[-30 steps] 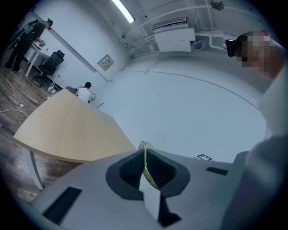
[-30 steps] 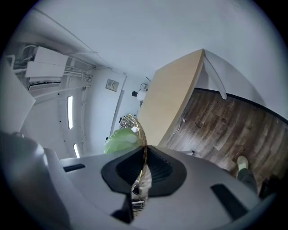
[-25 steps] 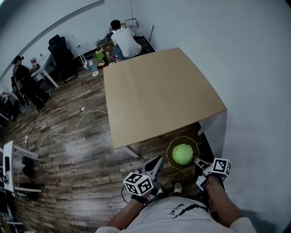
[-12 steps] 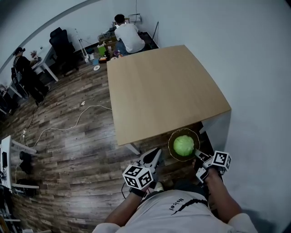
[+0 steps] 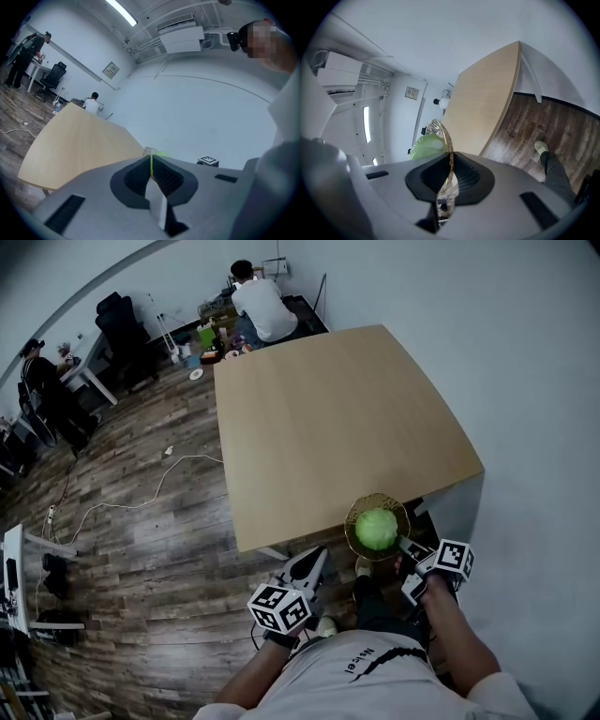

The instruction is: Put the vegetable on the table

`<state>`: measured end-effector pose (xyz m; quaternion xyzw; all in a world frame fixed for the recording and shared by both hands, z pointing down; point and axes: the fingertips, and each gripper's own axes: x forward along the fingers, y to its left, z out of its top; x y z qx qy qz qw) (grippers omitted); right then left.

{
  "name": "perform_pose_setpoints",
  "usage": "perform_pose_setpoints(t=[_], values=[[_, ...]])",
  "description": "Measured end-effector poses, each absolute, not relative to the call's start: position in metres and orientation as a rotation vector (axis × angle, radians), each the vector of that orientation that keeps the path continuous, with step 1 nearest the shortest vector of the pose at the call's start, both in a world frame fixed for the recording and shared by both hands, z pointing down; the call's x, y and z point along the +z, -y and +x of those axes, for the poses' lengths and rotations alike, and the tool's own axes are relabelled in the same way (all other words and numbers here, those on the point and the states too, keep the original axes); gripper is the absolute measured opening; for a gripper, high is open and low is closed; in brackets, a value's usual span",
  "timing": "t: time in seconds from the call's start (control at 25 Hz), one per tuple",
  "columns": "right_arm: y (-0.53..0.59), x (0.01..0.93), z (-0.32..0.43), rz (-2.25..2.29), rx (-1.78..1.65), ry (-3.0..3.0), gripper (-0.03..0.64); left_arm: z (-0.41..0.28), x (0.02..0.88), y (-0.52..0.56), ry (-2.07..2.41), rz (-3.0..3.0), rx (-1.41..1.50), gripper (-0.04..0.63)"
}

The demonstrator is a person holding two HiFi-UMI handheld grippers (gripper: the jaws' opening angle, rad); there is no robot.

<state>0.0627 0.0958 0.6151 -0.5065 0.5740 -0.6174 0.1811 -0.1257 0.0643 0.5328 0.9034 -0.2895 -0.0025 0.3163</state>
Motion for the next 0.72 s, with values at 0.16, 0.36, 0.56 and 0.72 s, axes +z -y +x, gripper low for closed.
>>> perform_pose_setpoints(t=[0.16, 0.36, 0.56, 0.72], values=[[-0.050, 0.622, 0.084, -1.415, -1.781, -1.634, 0.029, -0.104, 0.531, -0.025, 0.791, 2.367, 0.002, 0.025], [0.008, 0.639, 0.118, -1.403, -1.817, -1.675, 0.029, -0.069, 0.533, 0.024, 0.841, 2.362, 0.015, 0.025], [0.064, 0.659, 0.155, -1.394, -1.850, -1.712, 0.031, -0.033, 0.540, 0.071, 0.899, 2.338, 0.033, 0.025], [0.074, 0.682, 0.162, -1.405, -1.864, -1.726, 0.032, -0.025, 0.551, 0.075, 0.908, 2.326, 0.055, 0.025]])
